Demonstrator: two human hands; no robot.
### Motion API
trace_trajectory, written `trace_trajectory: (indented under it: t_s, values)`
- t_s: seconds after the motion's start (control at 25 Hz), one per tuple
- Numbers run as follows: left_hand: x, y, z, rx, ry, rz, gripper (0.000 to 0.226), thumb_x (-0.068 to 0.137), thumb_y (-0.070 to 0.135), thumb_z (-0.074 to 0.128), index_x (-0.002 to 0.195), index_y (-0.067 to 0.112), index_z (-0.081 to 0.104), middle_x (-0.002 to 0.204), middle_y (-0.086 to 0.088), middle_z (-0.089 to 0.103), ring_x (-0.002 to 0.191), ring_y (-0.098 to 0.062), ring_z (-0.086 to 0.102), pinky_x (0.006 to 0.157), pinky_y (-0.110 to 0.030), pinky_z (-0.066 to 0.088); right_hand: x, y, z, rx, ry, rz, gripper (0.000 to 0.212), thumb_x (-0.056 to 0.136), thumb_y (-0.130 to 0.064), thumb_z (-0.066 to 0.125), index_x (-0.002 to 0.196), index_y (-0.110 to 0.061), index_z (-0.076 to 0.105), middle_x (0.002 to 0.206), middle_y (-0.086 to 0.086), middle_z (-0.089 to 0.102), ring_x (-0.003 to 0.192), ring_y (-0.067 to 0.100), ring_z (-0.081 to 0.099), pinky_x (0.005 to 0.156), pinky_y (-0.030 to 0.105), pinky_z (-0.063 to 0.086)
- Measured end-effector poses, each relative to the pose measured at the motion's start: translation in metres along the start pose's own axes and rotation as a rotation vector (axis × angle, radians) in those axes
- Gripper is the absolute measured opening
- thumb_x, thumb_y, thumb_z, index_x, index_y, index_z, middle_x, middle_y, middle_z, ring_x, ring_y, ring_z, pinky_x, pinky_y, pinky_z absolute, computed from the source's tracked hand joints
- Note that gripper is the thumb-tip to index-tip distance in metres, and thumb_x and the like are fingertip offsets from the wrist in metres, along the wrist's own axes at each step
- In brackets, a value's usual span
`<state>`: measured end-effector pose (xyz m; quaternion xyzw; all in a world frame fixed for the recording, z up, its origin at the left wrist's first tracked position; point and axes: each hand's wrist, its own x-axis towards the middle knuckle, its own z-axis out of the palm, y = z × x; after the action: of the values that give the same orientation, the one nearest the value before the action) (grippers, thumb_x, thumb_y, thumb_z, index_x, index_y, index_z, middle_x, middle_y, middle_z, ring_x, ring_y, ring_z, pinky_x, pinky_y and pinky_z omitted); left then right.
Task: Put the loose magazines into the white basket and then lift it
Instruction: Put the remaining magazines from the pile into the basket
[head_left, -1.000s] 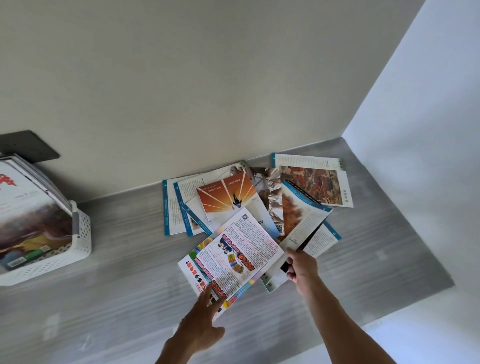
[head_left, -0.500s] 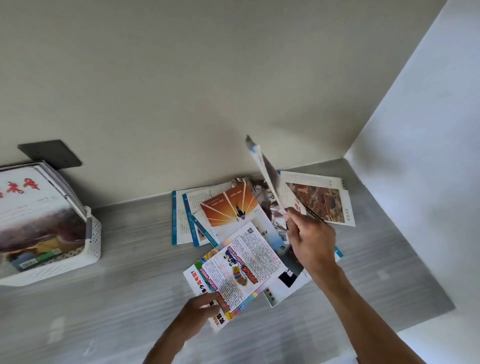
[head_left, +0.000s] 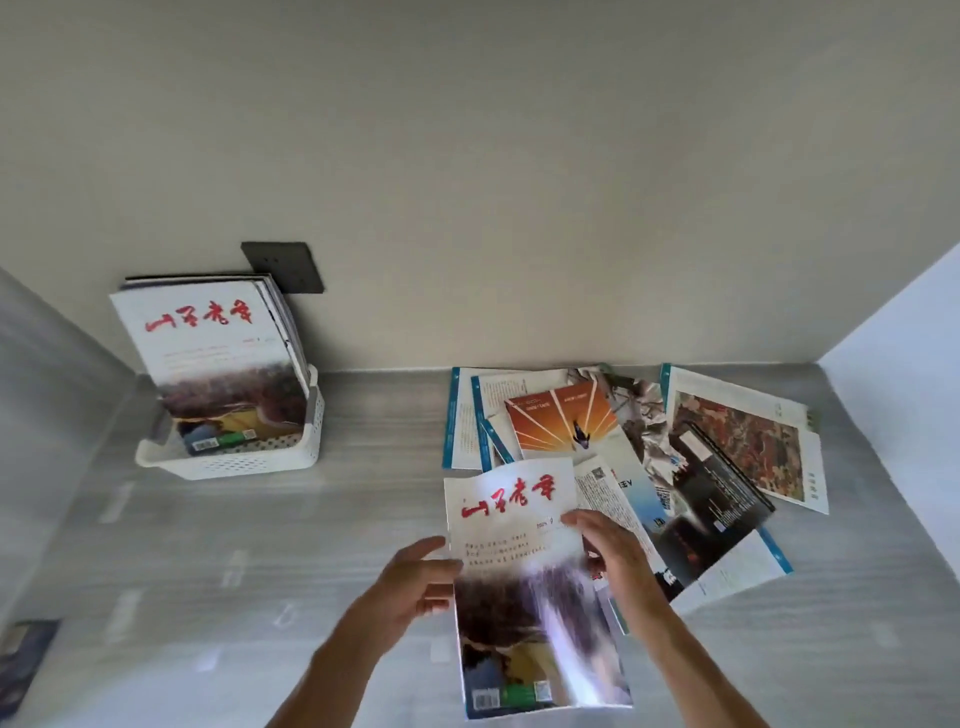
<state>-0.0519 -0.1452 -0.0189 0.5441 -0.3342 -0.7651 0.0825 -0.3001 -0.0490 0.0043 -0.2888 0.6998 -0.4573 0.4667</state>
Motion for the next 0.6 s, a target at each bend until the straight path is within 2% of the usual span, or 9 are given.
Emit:
trace_trajectory:
  t_s: [0.08,0.12,0.16,0.24,0.28,0.36,0.48,0.6]
  values:
    - [-0.003,-0.007,-0.001,0.15,0.19,0.003,0.037,0.077,-0.001,0.063,0.108,0.018,0.07,0.081,0.001,0.078,0.071,-0.017,0.068,0.061,-0.026,0.043,0.0,-0.006,0.015,-0.043,-0.031,-0.058,0.029,0.085,0.001,0.061,0.09,-0.024,0.074,0.072,-0.002,0.064,0.065,0.018,0.054,0.053,0.018,0.039]
    - [-0.005,-0.006,-0.005,0.126,0.27,0.034,0.036,0.075,-0.004,0.059,0.102,0.016,0.073,0.072,0.003,0.075,0.062,-0.014,0.063,0.056,-0.023,0.041,0.002,-0.013,0.022,-0.052,-0.039,-0.1,0.033,0.083,0.006,0.062,0.09,-0.024,0.074,0.061,0.002,0.054,0.058,0.017,0.044,0.052,0.021,0.033]
    - [-0.008,-0.003,-0.012,0.079,0.315,0.073,0.035,0.075,-0.005,0.057,0.098,0.014,0.075,0.067,0.003,0.073,0.056,-0.013,0.059,0.052,-0.022,0.04,0.005,-0.021,0.03,-0.04,-0.045,-0.132,0.034,0.081,0.008,0.062,0.09,-0.023,0.073,0.058,0.01,0.049,0.057,0.016,0.04,0.053,0.024,0.03]
    - [-0.018,0.01,-0.029,-0.062,0.305,0.133,0.032,0.078,-0.001,0.058,0.099,0.017,0.075,0.073,-0.001,0.071,0.054,-0.016,0.059,0.052,-0.023,0.044,0.011,-0.043,0.048,0.02,-0.084,-0.166,0.031,0.082,0.008,0.062,0.09,-0.02,0.071,0.065,0.023,0.046,0.062,0.018,0.04,0.058,0.027,0.03]
    - [-0.023,0.016,-0.039,-0.142,0.272,0.155,0.029,0.082,0.004,0.058,0.102,0.019,0.074,0.08,-0.002,0.071,0.056,-0.019,0.061,0.054,-0.025,0.047,0.013,-0.053,0.059,0.059,-0.112,-0.176,0.03,0.082,0.008,0.062,0.09,-0.019,0.07,0.067,0.021,0.048,0.064,0.018,0.042,0.059,0.027,0.032]
    - [-0.033,0.032,-0.066,-0.262,0.292,0.199,0.019,0.094,0.015,0.055,0.104,0.021,0.07,0.092,-0.004,0.075,0.066,-0.026,0.071,0.057,-0.028,0.052,0.019,-0.076,0.09,0.103,-0.17,-0.185,0.029,0.081,0.008,0.064,0.091,-0.017,0.072,0.072,0.007,0.061,0.068,0.013,0.05,0.062,0.021,0.039]
    - [-0.05,0.062,-0.115,-0.394,0.531,0.257,0.012,0.096,0.019,0.056,0.102,0.016,0.066,0.096,-0.01,0.074,0.073,-0.029,0.072,0.057,-0.031,0.06,0.032,-0.107,0.138,0.017,-0.18,-0.224,0.031,0.083,0.003,0.066,0.094,-0.024,0.076,0.085,-0.014,0.072,0.072,0.004,0.06,0.065,0.011,0.046]
    - [-0.076,0.095,-0.169,-0.482,0.666,0.438,0.004,0.092,0.011,0.061,0.091,0.01,0.065,0.092,-0.011,0.073,0.071,-0.029,0.068,0.054,-0.024,0.059,0.045,-0.14,0.185,-0.135,-0.192,-0.303,0.03,0.085,-0.001,0.064,0.103,-0.024,0.073,0.096,-0.014,0.072,0.073,-0.004,0.061,0.067,0.007,0.045]
